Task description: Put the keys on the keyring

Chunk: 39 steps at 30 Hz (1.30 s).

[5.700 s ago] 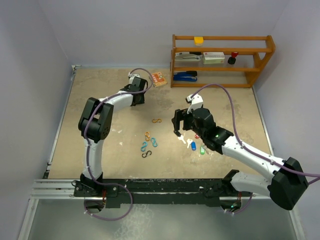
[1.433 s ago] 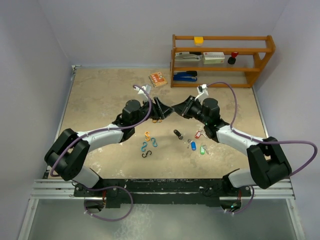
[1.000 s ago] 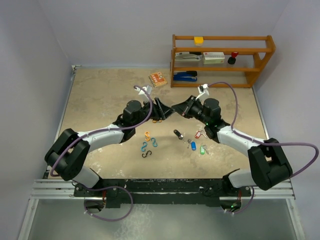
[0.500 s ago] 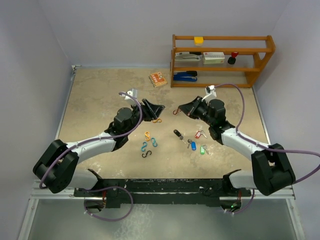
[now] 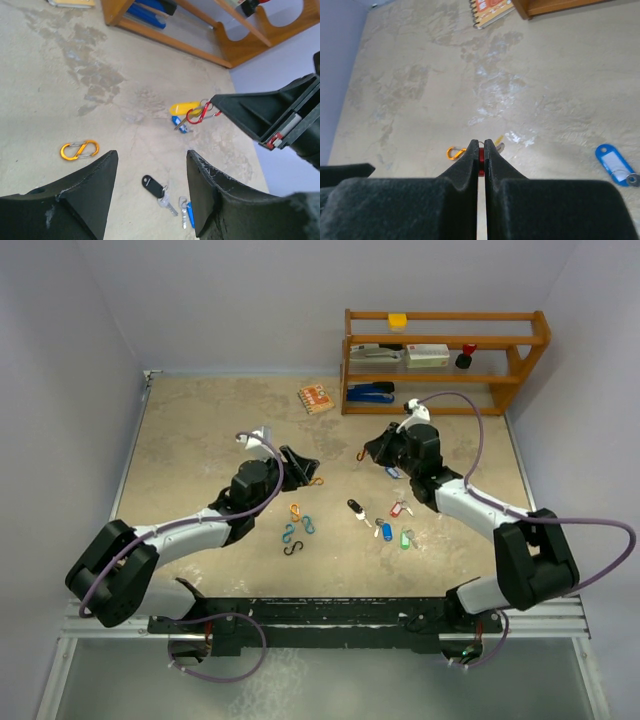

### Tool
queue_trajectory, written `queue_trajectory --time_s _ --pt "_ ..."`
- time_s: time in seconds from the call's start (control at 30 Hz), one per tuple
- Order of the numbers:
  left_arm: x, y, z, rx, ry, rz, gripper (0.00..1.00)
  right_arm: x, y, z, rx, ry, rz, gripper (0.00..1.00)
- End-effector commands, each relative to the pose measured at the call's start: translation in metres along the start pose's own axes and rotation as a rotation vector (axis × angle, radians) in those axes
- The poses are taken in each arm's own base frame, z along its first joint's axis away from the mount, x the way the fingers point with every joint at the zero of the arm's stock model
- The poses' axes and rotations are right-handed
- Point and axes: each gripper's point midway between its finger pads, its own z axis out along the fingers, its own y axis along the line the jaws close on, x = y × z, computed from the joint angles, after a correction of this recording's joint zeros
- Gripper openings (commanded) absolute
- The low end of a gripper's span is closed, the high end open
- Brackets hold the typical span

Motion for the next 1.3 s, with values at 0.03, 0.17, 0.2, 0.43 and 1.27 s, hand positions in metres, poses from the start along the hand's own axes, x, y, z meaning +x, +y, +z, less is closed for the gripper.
queue_trajectory --time_s 0.03,0.17,0.2,0.43,1.27 --pt "-0.006 0.003 -0.006 -0.018 -0.029 -0.011 0.54 -0.032 -0.014 0.018 0.096 -0.076 -0.107 0.00" --pt "0.002 0.008 -0.005 -0.034 0.000 -0.011 0.54 -0.051 -0.023 0.036 0.128 -0.100 -0.127 0.00" --pt "0.003 0.010 -0.005 -0.043 0.008 -0.007 0.54 -0.055 -0.027 0.041 0.135 -0.102 -0.131 0.00" --pt "0.013 0.031 0.001 -0.149 0.055 0.039 0.54 -0.067 -0.060 0.077 0.165 -0.078 -0.103 0.00" --pt "0.023 0.048 0.011 -0.235 0.100 0.086 0.53 -0.063 -0.080 0.049 0.180 -0.078 -0.069 0.70"
